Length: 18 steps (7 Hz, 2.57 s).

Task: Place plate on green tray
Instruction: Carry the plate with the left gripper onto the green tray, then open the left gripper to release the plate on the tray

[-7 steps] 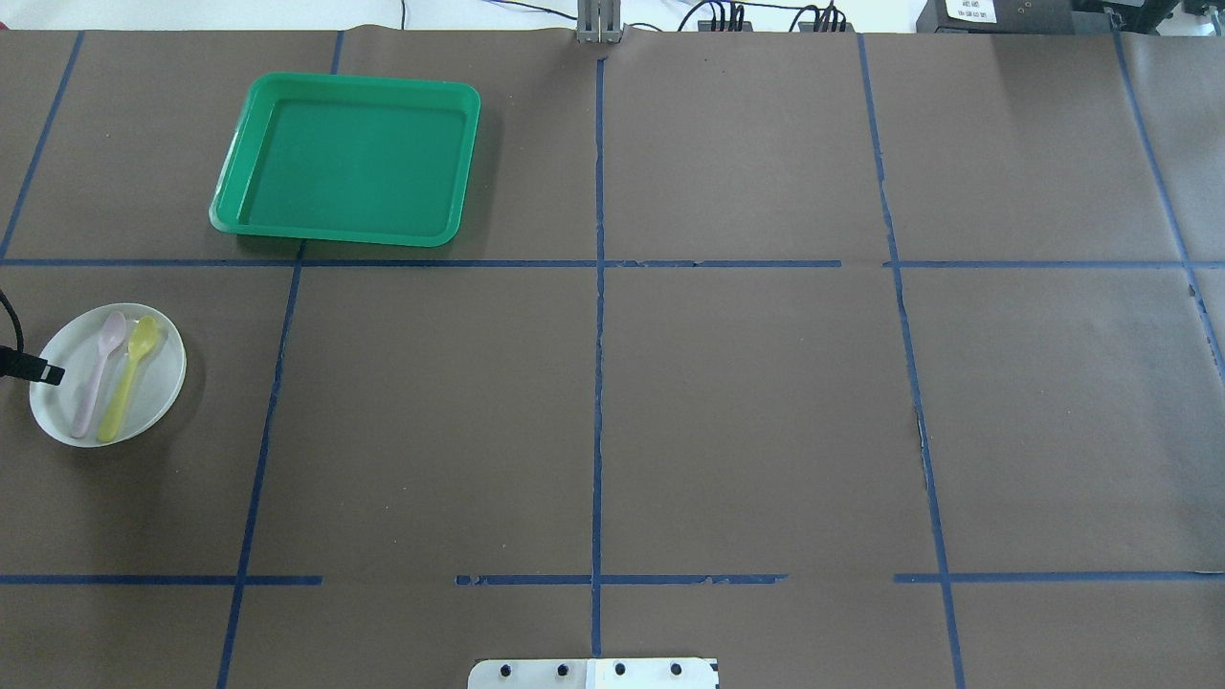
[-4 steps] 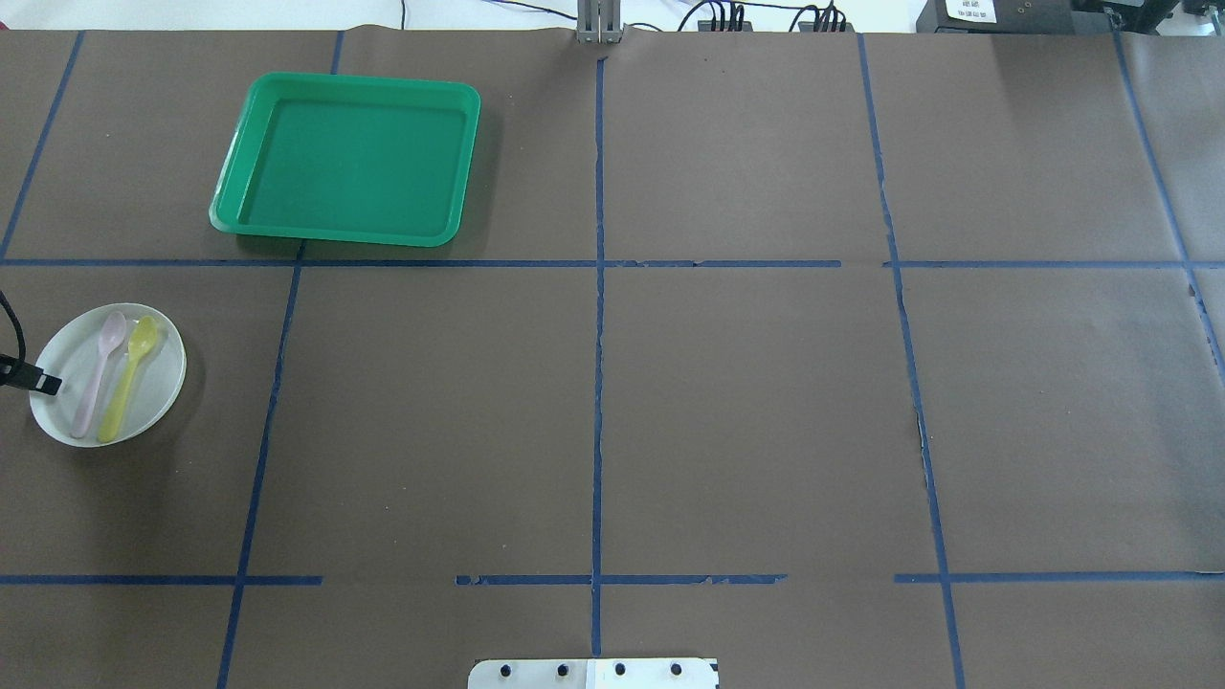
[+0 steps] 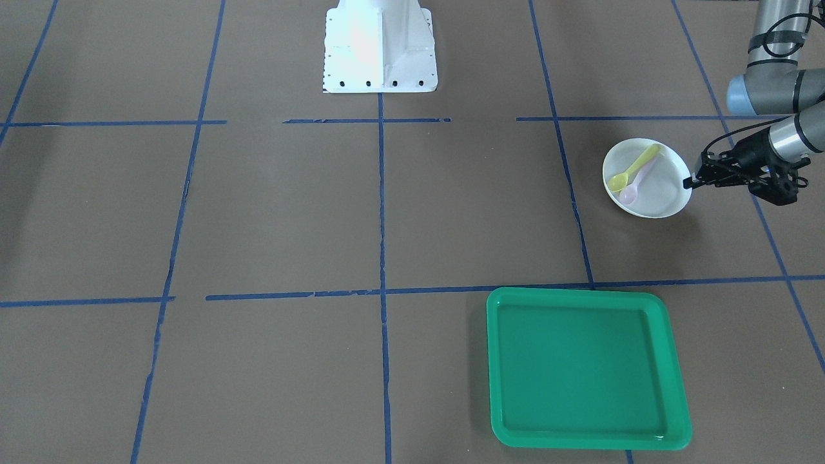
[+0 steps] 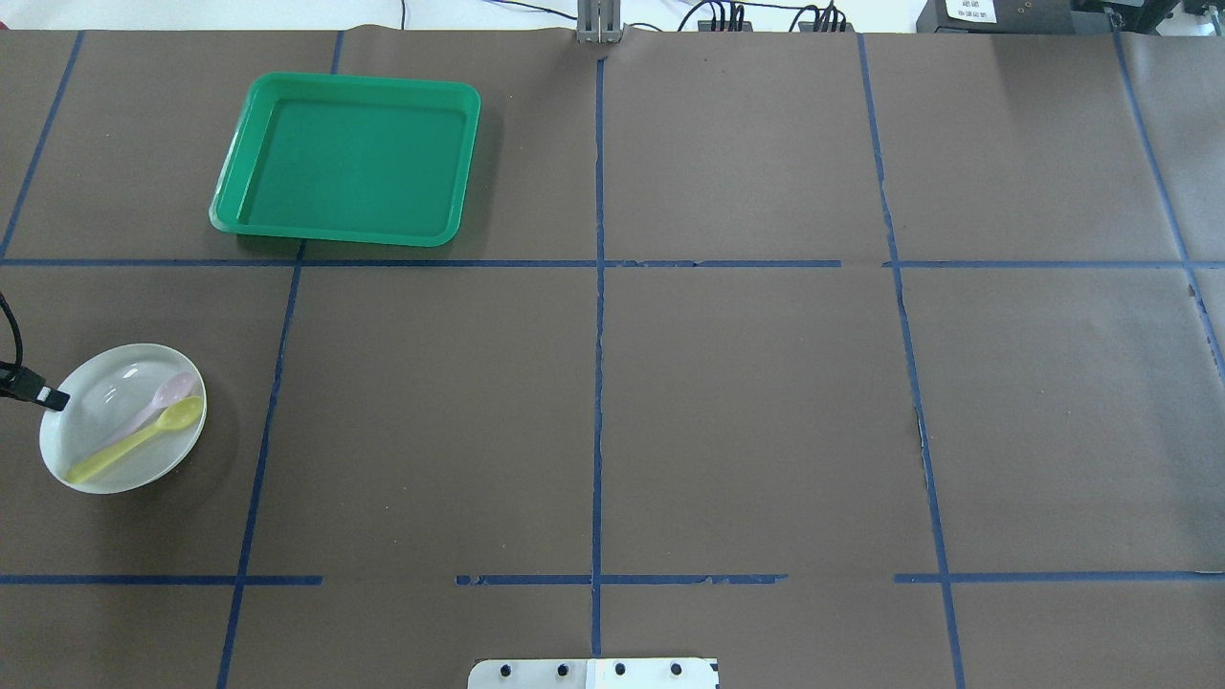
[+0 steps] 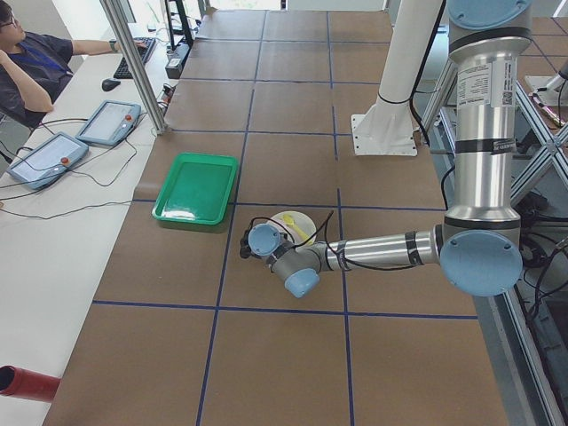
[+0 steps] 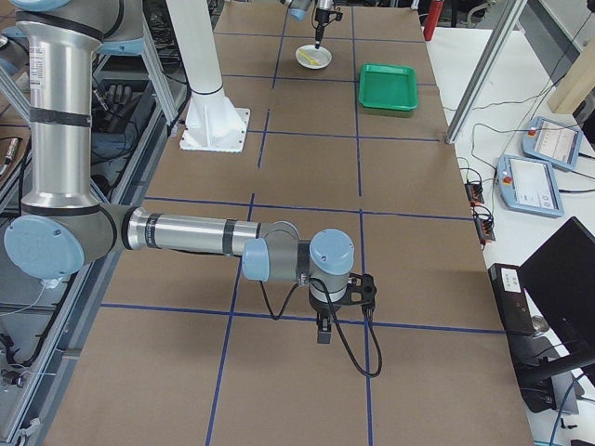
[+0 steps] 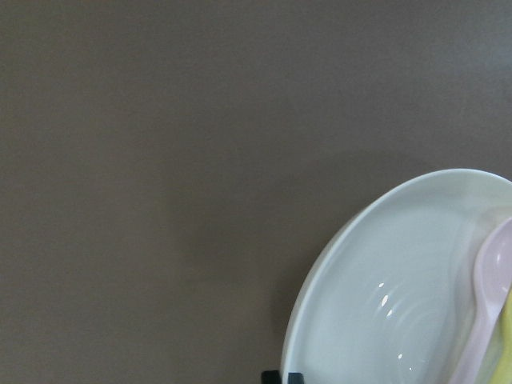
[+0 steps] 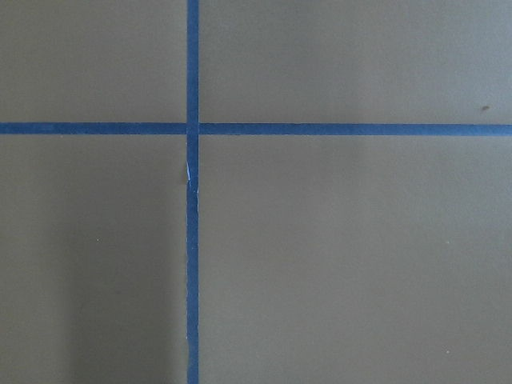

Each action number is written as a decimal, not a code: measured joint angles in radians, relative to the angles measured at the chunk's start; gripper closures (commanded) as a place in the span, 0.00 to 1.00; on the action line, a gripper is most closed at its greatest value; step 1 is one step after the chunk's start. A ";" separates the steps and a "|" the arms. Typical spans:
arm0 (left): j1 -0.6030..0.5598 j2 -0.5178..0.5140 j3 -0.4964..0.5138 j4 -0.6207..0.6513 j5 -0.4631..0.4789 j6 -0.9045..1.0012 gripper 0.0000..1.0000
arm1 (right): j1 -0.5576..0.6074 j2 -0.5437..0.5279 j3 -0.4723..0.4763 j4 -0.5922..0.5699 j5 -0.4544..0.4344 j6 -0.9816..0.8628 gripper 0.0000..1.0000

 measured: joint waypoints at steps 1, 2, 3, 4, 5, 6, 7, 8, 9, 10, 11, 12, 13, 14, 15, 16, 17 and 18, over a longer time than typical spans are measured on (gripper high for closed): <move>-0.007 -0.038 0.000 0.001 -0.033 -0.062 1.00 | 0.000 0.000 0.000 0.000 0.000 0.000 0.00; -0.010 -0.096 0.000 0.006 -0.049 -0.150 1.00 | 0.000 0.000 0.000 0.000 0.000 0.000 0.00; -0.011 -0.168 0.006 0.010 -0.053 -0.274 1.00 | 0.000 0.000 0.000 0.000 0.000 0.000 0.00; -0.012 -0.258 0.032 0.032 -0.050 -0.411 1.00 | 0.000 0.000 0.000 0.000 0.000 0.000 0.00; -0.015 -0.358 0.087 0.090 -0.041 -0.504 1.00 | 0.000 -0.001 0.000 0.001 0.000 0.000 0.00; -0.018 -0.474 0.168 0.184 -0.024 -0.556 1.00 | 0.000 0.000 0.000 0.001 0.000 0.000 0.00; -0.022 -0.572 0.254 0.260 -0.002 -0.591 1.00 | 0.000 -0.001 0.000 0.001 0.000 0.000 0.00; -0.026 -0.645 0.336 0.291 0.046 -0.635 1.00 | 0.000 0.000 0.000 0.000 0.000 0.000 0.00; -0.026 -0.696 0.399 0.288 0.108 -0.687 1.00 | 0.000 -0.001 0.000 0.000 0.000 0.000 0.00; -0.023 -0.723 0.434 0.269 0.150 -0.727 0.94 | 0.000 -0.001 0.000 0.000 0.000 0.000 0.00; -0.011 -0.733 0.449 0.255 0.189 -0.748 0.66 | 0.000 -0.001 0.000 0.001 0.000 0.000 0.00; 0.008 -0.737 0.453 0.249 0.226 -0.756 0.58 | 0.000 -0.001 0.000 0.001 0.000 0.000 0.00; 0.024 -0.738 0.450 0.246 0.243 -0.759 0.55 | 0.000 -0.001 0.000 0.001 0.000 0.000 0.00; 0.036 -0.738 0.446 0.245 0.250 -0.759 0.02 | 0.000 -0.001 0.000 0.000 0.000 0.000 0.00; 0.042 -0.735 0.436 0.245 0.252 -0.758 0.00 | 0.000 -0.001 0.000 0.000 0.000 0.000 0.00; 0.039 -0.722 0.405 0.246 0.250 -0.748 0.00 | 0.000 0.000 0.000 0.001 0.000 0.000 0.00; 0.026 -0.682 0.336 0.250 0.243 -0.713 0.00 | 0.000 -0.001 0.000 0.000 0.000 0.000 0.00; -0.001 -0.622 0.253 0.264 0.218 -0.643 0.00 | 0.000 -0.001 0.000 0.000 0.000 0.000 0.00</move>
